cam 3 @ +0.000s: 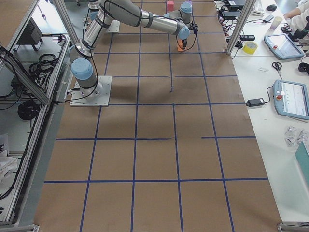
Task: Arrange blocks in a line
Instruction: 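Carry the orange cube with the right gripper toward the table center, then open the right gripper to release the orange cube and lift away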
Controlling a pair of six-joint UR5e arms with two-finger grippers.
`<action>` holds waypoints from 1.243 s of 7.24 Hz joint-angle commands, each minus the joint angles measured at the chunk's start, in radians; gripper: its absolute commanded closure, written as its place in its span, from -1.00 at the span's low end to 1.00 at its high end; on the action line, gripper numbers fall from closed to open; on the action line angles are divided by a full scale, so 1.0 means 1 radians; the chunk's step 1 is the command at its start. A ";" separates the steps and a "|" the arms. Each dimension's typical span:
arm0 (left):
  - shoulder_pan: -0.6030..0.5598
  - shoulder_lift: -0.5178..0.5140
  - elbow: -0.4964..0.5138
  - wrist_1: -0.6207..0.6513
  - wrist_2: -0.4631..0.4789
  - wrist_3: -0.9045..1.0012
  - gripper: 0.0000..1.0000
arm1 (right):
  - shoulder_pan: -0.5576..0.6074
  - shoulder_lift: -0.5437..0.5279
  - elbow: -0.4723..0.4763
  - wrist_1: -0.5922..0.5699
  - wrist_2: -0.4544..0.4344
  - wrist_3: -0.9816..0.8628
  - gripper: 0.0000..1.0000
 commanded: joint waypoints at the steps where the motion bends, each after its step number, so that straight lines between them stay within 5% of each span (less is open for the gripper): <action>1: 0.002 0.000 0.000 0.000 -0.002 0.000 -1.00 | -0.011 -0.078 0.000 0.015 0.006 0.002 -1.00; 4: 0.006 -0.014 0.002 0.001 0.000 0.012 -1.00 | -0.023 -0.161 0.000 0.125 0.008 0.001 -1.00; 8: 0.009 -0.124 -0.002 0.064 0.005 0.023 -1.00 | -0.184 -0.456 0.057 0.415 0.004 -0.211 -1.00; 9: 0.009 -0.176 -0.009 0.161 0.012 0.025 -1.00 | -0.222 -0.515 0.084 0.447 0.006 -0.272 -1.00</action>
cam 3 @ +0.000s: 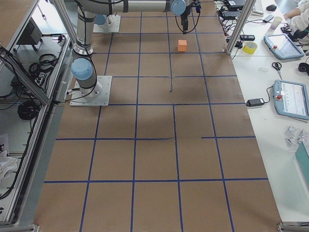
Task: Arrange blocks in a line
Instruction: 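Move the left gripper over the orange cube while the right gripper withdraws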
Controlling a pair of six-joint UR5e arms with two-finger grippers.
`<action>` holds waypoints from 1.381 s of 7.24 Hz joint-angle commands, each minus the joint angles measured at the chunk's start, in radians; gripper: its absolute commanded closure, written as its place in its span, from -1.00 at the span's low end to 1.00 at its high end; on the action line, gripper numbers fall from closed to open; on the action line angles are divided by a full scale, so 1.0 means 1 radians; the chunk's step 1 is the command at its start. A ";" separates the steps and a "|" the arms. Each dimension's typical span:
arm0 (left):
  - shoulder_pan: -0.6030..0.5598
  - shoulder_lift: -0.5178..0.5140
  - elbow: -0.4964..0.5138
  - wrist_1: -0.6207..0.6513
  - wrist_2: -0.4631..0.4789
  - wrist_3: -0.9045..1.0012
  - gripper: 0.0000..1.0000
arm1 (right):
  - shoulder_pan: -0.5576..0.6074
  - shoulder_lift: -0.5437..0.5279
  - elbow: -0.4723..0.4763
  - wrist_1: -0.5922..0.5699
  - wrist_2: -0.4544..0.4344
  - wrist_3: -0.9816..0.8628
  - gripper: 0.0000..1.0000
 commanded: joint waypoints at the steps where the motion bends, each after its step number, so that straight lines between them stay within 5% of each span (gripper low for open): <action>1: 0.001 -0.100 -0.044 0.168 0.009 0.015 -1.00 | -0.069 -0.129 0.074 0.063 -0.006 -0.084 -1.00; 4: 0.002 -0.206 -0.175 0.508 0.006 0.018 -1.00 | -0.097 -0.205 0.245 0.028 -0.014 -0.147 -1.00; 7: 0.002 -0.310 -0.163 0.558 0.007 0.015 -1.00 | -0.181 -0.255 0.257 0.061 -0.013 -0.249 -1.00; 10: -0.062 -0.353 -0.048 0.557 0.007 -0.046 -1.00 | -0.181 -0.317 0.302 0.050 -0.014 -0.244 -1.00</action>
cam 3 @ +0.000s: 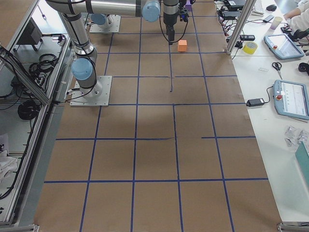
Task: Arrange blocks in a line
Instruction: 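Move the left gripper over the orange cube while the right gripper withdraws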
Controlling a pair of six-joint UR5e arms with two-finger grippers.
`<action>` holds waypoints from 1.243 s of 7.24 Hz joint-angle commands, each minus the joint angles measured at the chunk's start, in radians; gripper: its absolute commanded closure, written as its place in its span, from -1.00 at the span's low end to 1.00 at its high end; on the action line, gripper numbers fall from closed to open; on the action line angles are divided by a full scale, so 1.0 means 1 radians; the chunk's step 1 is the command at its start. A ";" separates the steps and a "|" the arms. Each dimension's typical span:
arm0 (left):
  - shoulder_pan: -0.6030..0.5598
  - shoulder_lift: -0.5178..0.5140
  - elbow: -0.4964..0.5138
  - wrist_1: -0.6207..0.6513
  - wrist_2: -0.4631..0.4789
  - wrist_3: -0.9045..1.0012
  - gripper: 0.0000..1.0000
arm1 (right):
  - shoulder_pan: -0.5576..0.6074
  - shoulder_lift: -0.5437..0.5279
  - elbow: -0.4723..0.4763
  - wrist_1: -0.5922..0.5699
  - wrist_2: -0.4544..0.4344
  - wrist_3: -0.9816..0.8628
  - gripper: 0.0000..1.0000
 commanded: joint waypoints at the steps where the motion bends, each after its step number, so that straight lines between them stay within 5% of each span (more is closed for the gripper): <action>1: -0.091 -0.044 0.070 -0.004 0.011 -0.048 -1.00 | -0.006 -0.013 -0.004 -0.012 0.003 -0.002 -1.00; 6: -0.294 -0.233 0.234 0.003 0.027 -0.315 -1.00 | -0.013 -0.034 -0.007 0.007 0.003 0.001 -1.00; 9: -0.306 -0.261 0.267 -0.027 0.029 -0.189 -1.00 | -0.016 -0.062 0.002 0.024 0.008 -0.001 -1.00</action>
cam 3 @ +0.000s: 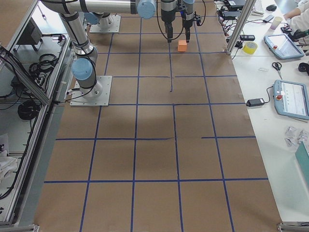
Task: Arrange blocks in a line
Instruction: 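Lower the left gripper and grasp the orange cube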
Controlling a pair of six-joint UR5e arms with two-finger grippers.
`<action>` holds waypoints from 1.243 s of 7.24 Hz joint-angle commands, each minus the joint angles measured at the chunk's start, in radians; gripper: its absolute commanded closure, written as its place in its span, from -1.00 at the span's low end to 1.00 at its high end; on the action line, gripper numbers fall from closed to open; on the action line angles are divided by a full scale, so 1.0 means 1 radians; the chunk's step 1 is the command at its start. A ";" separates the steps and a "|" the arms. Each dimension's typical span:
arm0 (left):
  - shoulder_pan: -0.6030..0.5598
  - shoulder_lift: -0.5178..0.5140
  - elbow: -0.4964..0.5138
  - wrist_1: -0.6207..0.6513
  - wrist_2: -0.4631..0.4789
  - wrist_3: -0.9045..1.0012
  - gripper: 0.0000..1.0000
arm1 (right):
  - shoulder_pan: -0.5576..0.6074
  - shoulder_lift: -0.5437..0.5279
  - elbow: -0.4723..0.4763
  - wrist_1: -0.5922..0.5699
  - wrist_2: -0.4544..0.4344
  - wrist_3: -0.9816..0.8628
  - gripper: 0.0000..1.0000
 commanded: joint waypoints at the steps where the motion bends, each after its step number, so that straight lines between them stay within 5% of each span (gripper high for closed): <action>1: -0.004 -0.013 -0.011 -0.034 0.006 0.101 -1.00 | -0.002 -0.026 0.005 0.009 0.004 -0.001 -1.00; 9: -0.002 -0.044 -0.040 -0.044 -0.003 0.044 -0.91 | -0.004 -0.038 0.004 0.014 0.008 0.001 -1.00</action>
